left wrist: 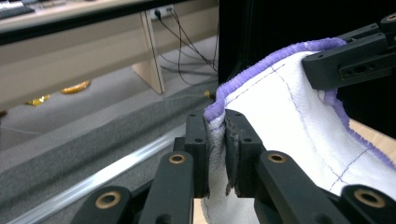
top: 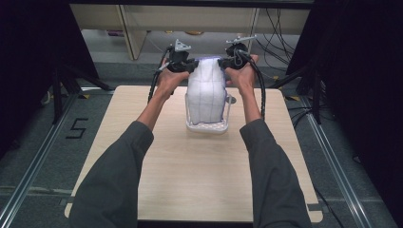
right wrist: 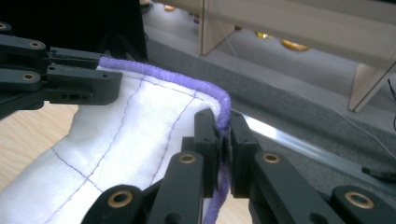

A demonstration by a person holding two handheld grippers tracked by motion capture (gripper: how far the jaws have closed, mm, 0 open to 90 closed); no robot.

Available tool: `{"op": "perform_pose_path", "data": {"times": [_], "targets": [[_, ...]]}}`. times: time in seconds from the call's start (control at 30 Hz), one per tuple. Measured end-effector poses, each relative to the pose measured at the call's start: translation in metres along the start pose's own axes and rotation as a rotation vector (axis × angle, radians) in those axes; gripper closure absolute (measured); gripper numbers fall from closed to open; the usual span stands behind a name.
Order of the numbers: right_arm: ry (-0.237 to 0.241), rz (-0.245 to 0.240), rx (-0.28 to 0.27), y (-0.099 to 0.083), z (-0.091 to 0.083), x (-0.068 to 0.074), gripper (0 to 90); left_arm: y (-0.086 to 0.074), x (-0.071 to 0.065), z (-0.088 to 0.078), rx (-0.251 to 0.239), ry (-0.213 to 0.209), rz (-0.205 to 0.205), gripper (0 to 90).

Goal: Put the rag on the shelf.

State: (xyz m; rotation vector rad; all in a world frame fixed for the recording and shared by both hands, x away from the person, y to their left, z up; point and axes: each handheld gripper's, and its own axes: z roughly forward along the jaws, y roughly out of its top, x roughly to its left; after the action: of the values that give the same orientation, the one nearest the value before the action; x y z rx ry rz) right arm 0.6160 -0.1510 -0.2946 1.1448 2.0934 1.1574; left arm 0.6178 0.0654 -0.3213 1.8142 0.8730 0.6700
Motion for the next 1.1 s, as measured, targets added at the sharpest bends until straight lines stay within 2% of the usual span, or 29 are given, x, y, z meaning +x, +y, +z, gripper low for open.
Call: {"op": "perform_pose_path", "data": {"times": [0.03, 0.07, 0.1, 0.13, 0.17, 0.27, 0.3, 0.37, 0.5, 0.53, 0.6, 0.67, 0.7, 0.8, 0.97, 1.1], "targets": [[-0.002, -0.005, -0.001, -0.003, 0.004, -0.001, 85.1, -0.003, 0.0, 0.001, 0.01, -0.003, 0.003, 80.2], [0.0, 0.01, 0.019, -0.004, 0.007, 0.0, 85.0, -0.006, 0.0, 0.002, 0.014, -0.02, -0.011, 80.2], [-0.017, -0.004, 0.052, -0.006, 0.009, 0.001, 84.9, -0.009, 0.0, 0.004, 0.017, -0.027, -0.014, 80.1], [-0.028, -0.023, 0.065, -0.007, 0.011, 0.001, 84.8, -0.012, 0.0, 0.005, 0.033, -0.028, -0.002, 80.1], [-0.021, -0.008, 0.076, -0.009, 0.012, 0.002, 84.8, -0.014, 0.001, 0.006, 0.067, -0.035, 0.004, 80.0], [-0.015, -0.006, 0.094, -0.013, 0.017, 0.002, 84.7, -0.02, 0.005, 0.008, 0.062, -0.043, -0.028, 79.8], [-0.018, -0.011, 0.089, -0.015, 0.019, 0.003, 84.6, -0.021, 0.005, 0.008, 0.069, -0.042, -0.026, 79.7], [-0.012, -0.011, 0.114, -0.018, 0.022, 0.002, 84.4, -0.024, 0.006, 0.008, 0.09, -0.051, -0.03, 79.6], [-0.018, -0.014, 0.148, -0.022, 0.027, 0.002, 83.8, -0.029, 0.006, 0.009, 0.104, -0.054, -0.061, 79.3], [-0.016, -0.017, 0.155, -0.023, 0.028, 0.002, 83.6, -0.03, 0.007, 0.009, 0.122, -0.052, -0.045, 79.3], [-0.014, -0.024, 0.167, -0.024, 0.03, 0.003, 82.9, -0.032, 0.006, 0.01, 0.139, -0.052, -0.051, 79.1], [-0.01, -0.024, 0.185, -0.026, 0.032, 0.002, 79.6, -0.033, 0.007, 0.011, 0.149, -0.054, -0.067, 78.4], [-0.017, -0.008, 0.194, -0.026, 0.032, 0.004, 75.0, -0.034, 0.008, 0.011, 0.156, -0.055, -0.074, 77.2], [-0.035, 0.001, 0.183, -0.026, 0.03, 0.0, 68.5, -0.034, 0.012, 0.008, 0.175, -0.041, -0.122, 67.0], [-0.047, 0.026, 0.166, -0.024, 0.02, -0.007, 66.7, -0.032, 0.02, -0.001, 0.162, -0.028, -0.156, 66.0], [-0.049, 0.03, 0.158, -0.023, 0.01, -0.014, 65.5, -0.029, 0.022, -0.012, 0.182, -0.02, -0.118, 64.6]]}}
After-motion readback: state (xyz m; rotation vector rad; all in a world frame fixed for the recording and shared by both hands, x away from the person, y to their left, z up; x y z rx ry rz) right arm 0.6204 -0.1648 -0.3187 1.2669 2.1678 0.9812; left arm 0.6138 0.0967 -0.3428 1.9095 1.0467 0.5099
